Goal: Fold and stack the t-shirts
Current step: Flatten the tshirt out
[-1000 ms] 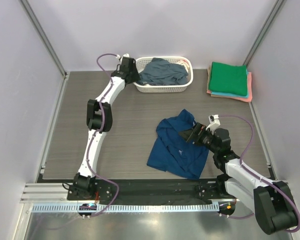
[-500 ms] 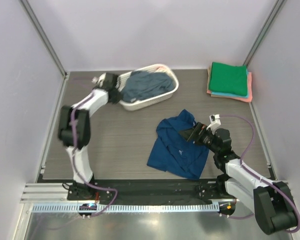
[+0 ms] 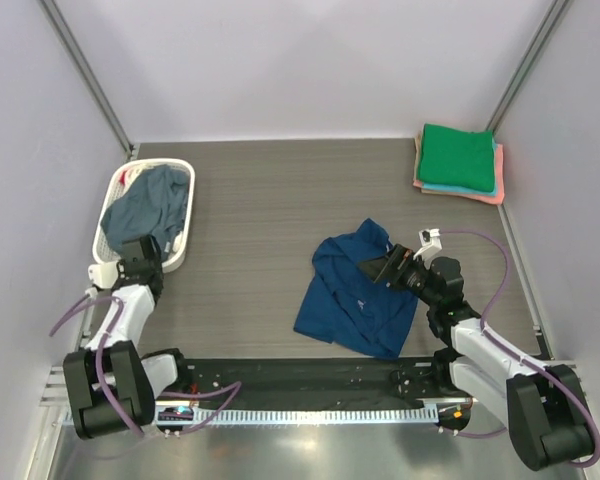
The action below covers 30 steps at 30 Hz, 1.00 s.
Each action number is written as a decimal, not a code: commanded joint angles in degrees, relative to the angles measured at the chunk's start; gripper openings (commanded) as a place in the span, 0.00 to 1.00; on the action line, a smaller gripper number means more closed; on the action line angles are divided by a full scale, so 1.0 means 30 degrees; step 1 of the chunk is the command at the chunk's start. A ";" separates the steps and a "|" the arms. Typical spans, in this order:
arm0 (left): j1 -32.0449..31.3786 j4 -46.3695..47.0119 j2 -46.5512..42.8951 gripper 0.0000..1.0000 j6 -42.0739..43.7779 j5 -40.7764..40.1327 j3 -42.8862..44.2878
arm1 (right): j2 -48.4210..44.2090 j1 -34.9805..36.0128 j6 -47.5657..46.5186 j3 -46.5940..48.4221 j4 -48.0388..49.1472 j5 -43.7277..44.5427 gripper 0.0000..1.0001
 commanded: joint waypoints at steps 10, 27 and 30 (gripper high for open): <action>0.2017 0.6034 0.9097 0.29 -0.0118 0.0669 0.8787 | 0.0549 -0.0193 0.0145 0.0083 0.1182 -0.0301 0.99; 0.1987 -0.0438 -0.0738 0.90 0.7346 0.6792 0.7305 | -0.1117 -0.0252 -0.0997 0.2190 -0.3380 0.0166 0.99; 0.1462 -0.2722 -0.2527 0.89 0.9985 0.7729 0.7391 | -0.1996 -0.0252 -0.1846 0.4181 -0.6896 0.1131 0.99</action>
